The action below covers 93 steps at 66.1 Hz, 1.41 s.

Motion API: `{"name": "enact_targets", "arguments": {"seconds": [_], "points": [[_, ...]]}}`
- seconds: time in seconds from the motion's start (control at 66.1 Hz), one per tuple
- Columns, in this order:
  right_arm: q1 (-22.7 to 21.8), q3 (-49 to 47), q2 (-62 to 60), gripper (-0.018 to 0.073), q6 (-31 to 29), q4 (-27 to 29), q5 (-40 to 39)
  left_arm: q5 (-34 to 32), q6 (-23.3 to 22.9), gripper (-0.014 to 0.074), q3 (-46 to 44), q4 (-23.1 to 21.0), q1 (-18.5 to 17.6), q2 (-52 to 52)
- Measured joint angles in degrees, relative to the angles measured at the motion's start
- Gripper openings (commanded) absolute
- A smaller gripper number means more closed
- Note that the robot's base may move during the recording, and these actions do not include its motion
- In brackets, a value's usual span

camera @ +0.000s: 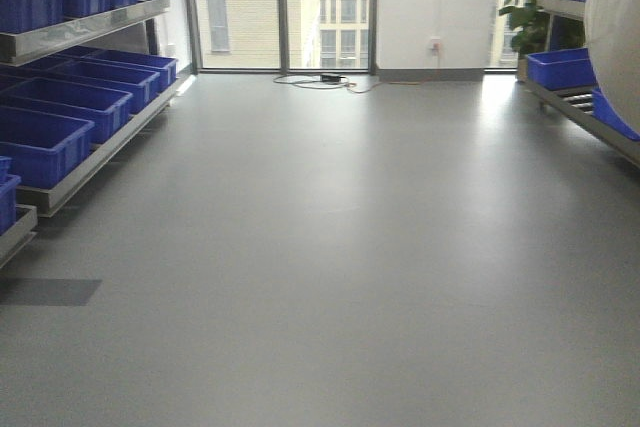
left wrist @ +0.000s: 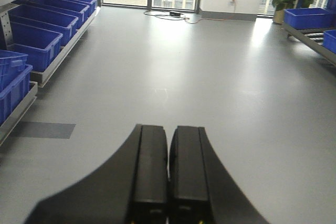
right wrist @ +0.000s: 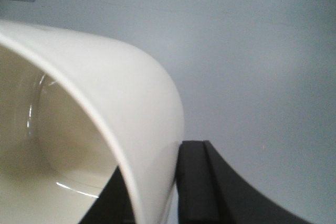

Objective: Move white bin to right shelf second layer
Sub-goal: 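Drive the base toward the rack of blue crates by the window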

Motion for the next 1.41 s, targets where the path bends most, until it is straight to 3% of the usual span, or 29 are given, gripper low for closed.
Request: {"name": "enact_targets", "arguments": {"seconds": [1.407], "points": [[0.0, 0.0, 0.0, 0.0053, 0.0, 0.0, 0.0, 0.0, 0.0, 0.0085, 0.0, 0.0, 0.0, 0.0]]}}
